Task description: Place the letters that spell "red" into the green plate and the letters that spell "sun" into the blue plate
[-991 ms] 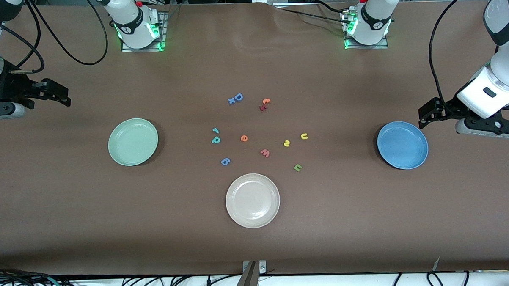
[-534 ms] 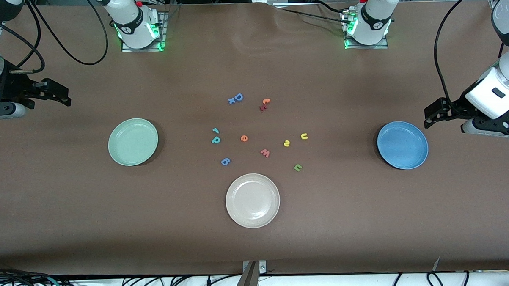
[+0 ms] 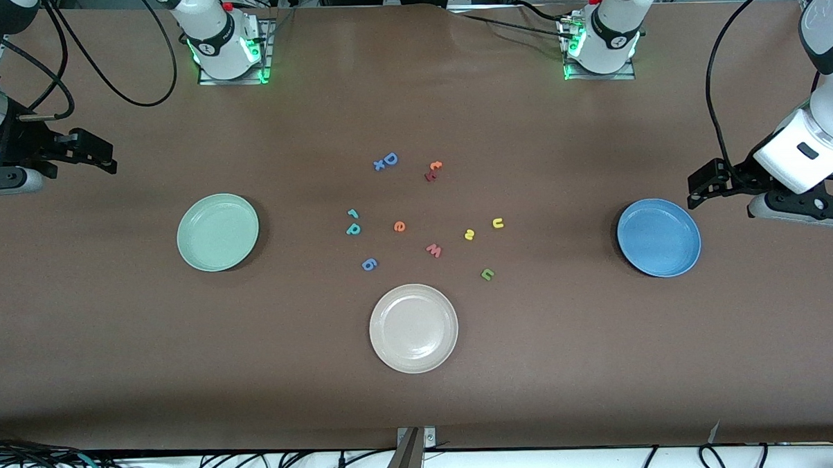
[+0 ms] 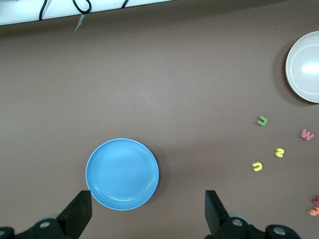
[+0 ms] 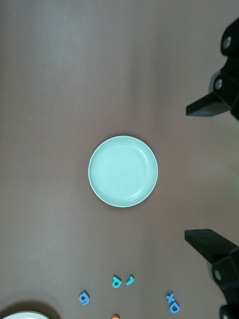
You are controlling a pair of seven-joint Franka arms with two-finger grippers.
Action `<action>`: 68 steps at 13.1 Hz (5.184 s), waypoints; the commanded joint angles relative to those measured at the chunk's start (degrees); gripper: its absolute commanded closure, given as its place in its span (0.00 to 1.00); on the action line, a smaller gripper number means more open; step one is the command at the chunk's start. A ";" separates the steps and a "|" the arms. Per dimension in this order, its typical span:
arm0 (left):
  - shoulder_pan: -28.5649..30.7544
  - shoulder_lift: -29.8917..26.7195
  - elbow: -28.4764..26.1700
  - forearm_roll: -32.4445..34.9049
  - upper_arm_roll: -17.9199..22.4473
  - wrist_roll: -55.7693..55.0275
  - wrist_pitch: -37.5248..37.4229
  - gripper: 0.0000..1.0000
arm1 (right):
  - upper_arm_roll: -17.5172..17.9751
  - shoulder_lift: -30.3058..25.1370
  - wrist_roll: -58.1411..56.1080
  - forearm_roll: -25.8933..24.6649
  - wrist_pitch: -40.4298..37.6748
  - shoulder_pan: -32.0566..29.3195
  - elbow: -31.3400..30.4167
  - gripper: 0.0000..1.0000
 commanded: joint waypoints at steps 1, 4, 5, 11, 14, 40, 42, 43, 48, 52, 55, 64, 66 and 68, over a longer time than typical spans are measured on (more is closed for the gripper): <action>0.54 -0.13 0.69 1.61 -0.73 0.20 -0.93 0.00 | 0.15 0.24 0.22 -0.17 -0.53 -0.01 0.94 0.00; 0.72 -0.22 0.69 1.61 -0.73 0.29 -0.93 0.00 | 0.06 0.24 0.13 -0.17 -0.71 -0.01 0.94 0.00; 0.63 -0.13 0.69 1.61 -0.73 0.29 -0.93 0.00 | 0.06 0.24 0.13 -0.17 -0.80 -0.09 0.94 0.00; 0.72 -0.13 0.86 1.61 -0.73 0.29 -0.93 0.00 | 0.06 0.24 0.13 -0.08 -0.88 -0.09 0.94 0.00; 0.63 -0.13 0.86 1.61 -0.64 0.29 -0.93 0.00 | -0.03 0.32 0.13 0.09 -0.88 -0.09 0.94 0.00; 0.54 -0.13 0.86 1.61 -0.73 0.20 -0.93 0.00 | 0.06 0.33 0.13 0.27 -1.15 -0.09 0.94 0.00; 0.63 -0.13 0.86 1.61 -0.73 0.20 -0.93 0.00 | 0.06 0.33 0.22 0.18 -1.23 -0.09 0.94 0.00; 0.63 -0.13 0.86 1.61 -0.73 0.20 -0.93 0.00 | 0.06 0.33 0.22 0.27 -1.24 -0.09 0.94 0.00; 0.54 -0.13 0.86 1.61 -0.73 0.20 -0.93 0.00 | 0.06 0.33 0.22 0.18 -1.24 -0.01 0.94 0.00; 0.45 -0.13 0.86 1.61 -0.73 0.20 -0.93 0.00 | 1.20 0.24 0.22 -0.08 -1.32 0.34 0.94 0.00; 0.54 -0.13 0.86 1.61 -0.73 0.20 -0.93 0.00 | 1.11 0.33 0.22 -0.08 -1.06 0.34 0.94 0.00; 0.10 2.49 0.16 0.65 -0.90 -2.61 0.04 0.00 | 3.84 5.76 7.31 0.09 -1.51 6.30 -0.90 0.00; -2.43 6.87 -0.10 -3.73 -0.81 -2.87 3.28 0.00 | 3.84 10.15 13.20 0.09 0.24 11.92 -0.90 0.00; -5.16 10.92 -0.19 -4.19 -0.81 -7.75 6.36 0.00 | 3.84 13.93 22.49 -0.26 5.68 17.19 -1.78 0.00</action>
